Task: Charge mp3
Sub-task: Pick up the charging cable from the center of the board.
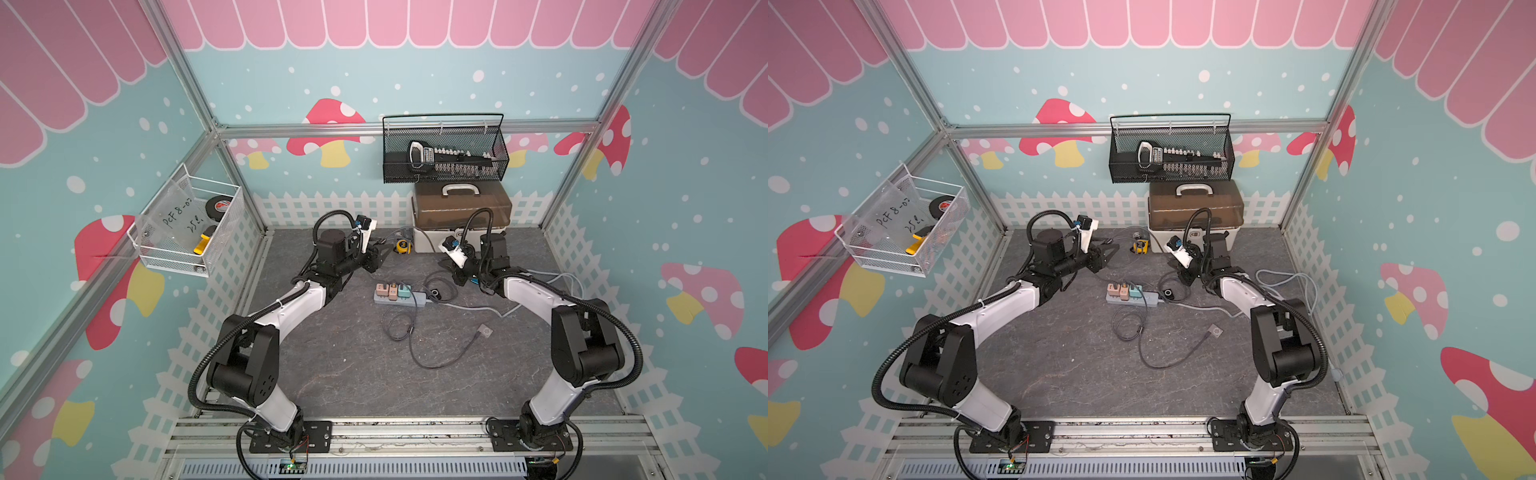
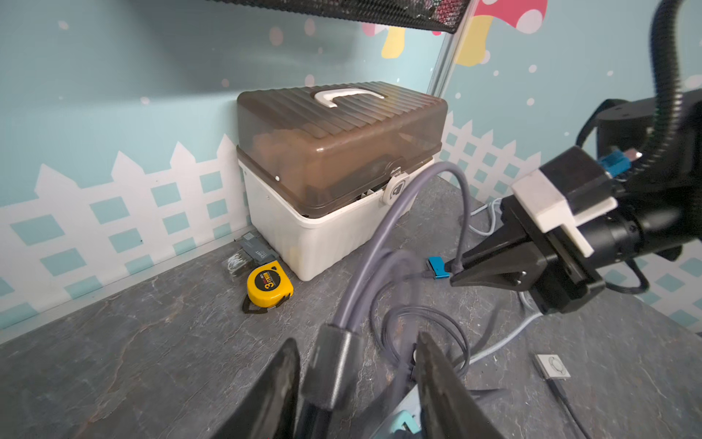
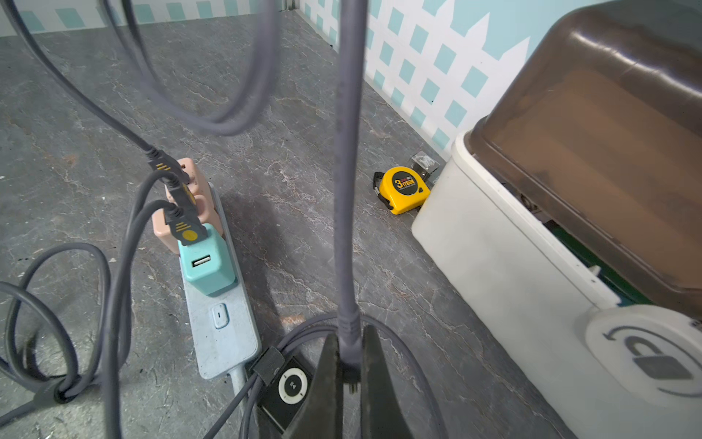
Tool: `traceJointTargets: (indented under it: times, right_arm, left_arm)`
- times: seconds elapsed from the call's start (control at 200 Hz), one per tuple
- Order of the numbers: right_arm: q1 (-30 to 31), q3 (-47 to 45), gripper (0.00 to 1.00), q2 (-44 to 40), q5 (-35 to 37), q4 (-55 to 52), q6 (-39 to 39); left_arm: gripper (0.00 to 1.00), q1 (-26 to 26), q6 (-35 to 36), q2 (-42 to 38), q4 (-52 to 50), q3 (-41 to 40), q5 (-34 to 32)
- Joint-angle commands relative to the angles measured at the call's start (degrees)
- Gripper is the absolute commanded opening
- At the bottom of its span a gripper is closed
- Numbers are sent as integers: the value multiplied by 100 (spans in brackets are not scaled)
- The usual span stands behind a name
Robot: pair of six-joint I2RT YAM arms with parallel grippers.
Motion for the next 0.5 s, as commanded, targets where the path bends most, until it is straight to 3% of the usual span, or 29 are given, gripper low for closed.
traceJointTargets:
  times: [0.0,0.25,0.49]
  right_arm:
    - [-38,-5,0,-241,491,10,-335]
    - [-38,229,0,-360,1051,-172,-985]
    - [-36,276,0,-541,1109,8,-1499]
  left_arm:
    - [56,33,96,96,-790,498,-20]
    - [65,386,-498,408,-1941,1570,512]
    - [65,314,-36,391,-2578,2065,454]
